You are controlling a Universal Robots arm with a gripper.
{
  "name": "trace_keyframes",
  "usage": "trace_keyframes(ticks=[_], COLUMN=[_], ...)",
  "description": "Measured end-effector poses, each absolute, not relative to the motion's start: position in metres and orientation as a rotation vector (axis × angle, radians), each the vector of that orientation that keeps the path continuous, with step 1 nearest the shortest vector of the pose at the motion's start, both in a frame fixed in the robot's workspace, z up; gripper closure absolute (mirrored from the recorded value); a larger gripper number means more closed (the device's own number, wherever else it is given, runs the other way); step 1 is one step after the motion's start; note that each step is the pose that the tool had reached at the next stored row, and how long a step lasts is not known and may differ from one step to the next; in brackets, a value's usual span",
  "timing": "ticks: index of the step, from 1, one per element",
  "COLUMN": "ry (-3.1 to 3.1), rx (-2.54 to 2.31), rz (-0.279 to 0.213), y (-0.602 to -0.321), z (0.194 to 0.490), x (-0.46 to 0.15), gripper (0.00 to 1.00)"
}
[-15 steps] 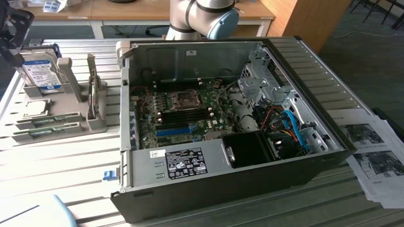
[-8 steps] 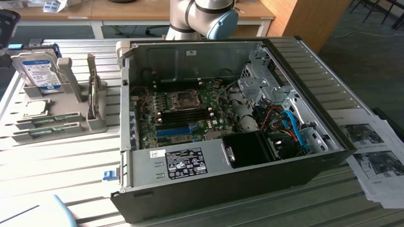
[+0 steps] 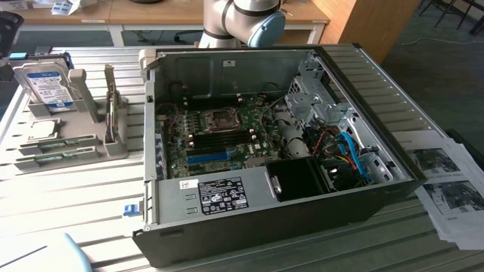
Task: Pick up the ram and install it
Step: 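Reach for the ram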
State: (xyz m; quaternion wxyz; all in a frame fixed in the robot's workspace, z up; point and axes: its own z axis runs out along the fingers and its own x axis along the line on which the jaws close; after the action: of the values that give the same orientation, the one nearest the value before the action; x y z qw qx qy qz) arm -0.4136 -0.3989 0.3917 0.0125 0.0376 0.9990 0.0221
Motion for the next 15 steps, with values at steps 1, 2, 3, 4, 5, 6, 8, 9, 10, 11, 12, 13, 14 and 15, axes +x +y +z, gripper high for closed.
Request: trace_keyframes(ticks=[1, 2, 3, 4, 5, 6, 8, 9, 10, 11, 12, 13, 14, 15], ry=[3.114, 3.114, 3.114, 3.114, 3.114, 3.114, 3.114, 3.114, 3.114, 3.114, 3.114, 3.114, 3.114, 3.114], rx=[0.117, 0.117, 0.117, 0.117, 0.117, 0.117, 0.118, 0.117, 0.117, 0.117, 0.117, 0.116, 0.116, 0.116], rz=[0.069, 0.069, 0.069, 0.069, 0.069, 0.069, 0.069, 0.069, 0.069, 0.069, 0.069, 0.069, 0.069, 0.069], y=[-0.399, -0.399, -0.399, -0.399, -0.399, -0.399, -0.397, -0.396, -0.395, -0.393, -0.391, -0.389, -0.386, -0.384], z=[0.392, 0.392, 0.392, 0.392, 0.392, 0.392, 0.391, 0.391, 0.391, 0.391, 0.391, 0.39, 0.39, 0.39], x=[-0.414, -0.414, -0.414, -0.414, -0.414, -0.414, -0.414, -0.414, -0.414, -0.414, -0.414, -0.414, -0.414, -0.414], gripper=[0.91, 0.91, 0.91, 0.91, 0.91, 0.91, 0.91, 0.91, 0.91, 0.91, 0.91, 0.91, 0.91, 0.91])
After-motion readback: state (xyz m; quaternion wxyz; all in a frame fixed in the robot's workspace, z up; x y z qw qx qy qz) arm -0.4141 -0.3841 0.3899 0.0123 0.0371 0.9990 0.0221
